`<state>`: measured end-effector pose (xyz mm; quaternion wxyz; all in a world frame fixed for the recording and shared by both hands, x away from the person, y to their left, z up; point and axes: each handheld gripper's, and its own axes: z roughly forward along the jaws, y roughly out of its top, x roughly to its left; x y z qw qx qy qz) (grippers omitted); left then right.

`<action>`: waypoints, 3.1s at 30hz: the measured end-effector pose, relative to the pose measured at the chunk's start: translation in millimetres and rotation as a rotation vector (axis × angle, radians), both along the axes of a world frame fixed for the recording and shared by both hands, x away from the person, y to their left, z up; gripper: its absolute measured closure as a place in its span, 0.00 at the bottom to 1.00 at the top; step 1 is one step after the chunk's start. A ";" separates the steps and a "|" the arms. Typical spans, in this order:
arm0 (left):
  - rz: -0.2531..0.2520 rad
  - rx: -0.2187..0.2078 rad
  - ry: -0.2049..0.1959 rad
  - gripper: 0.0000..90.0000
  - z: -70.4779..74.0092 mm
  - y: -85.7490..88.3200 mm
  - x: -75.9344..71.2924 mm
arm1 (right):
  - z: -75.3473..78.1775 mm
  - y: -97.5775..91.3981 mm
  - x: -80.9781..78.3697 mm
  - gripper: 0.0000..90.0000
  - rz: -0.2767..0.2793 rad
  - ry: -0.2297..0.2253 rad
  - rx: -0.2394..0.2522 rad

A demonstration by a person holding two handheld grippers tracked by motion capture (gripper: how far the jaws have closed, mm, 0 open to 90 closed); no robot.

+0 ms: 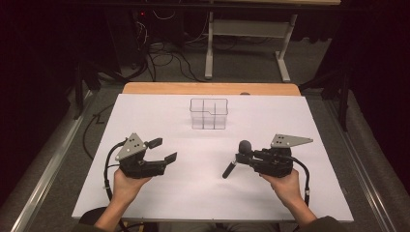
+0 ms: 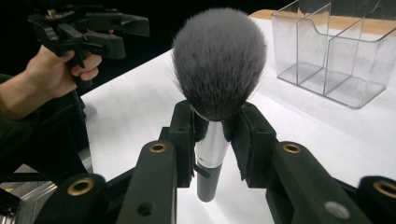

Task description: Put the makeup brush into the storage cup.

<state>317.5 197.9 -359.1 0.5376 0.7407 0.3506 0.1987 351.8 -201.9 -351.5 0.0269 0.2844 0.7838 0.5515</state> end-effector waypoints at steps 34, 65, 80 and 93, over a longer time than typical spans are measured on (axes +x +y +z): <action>0.098 -0.014 -0.009 0.31 -19.8 1.8 -0.5 | 49.5 8.5 29.4 0.81 -0.087 -0.079 -0.099; 0.097 -0.030 -0.011 0.31 -19.4 1.6 0.8 | 72.5 20.9 79.8 0.81 -0.169 -0.094 -0.118; 0.092 -0.035 -0.007 0.31 -19.5 1.1 1.2 | 79.1 29.9 101.0 0.81 -0.209 -0.084 -0.111; 0.089 -0.034 -0.004 0.31 -19.8 1.0 2.0 | 78.6 37.8 117.2 0.81 -0.243 -0.086 -0.128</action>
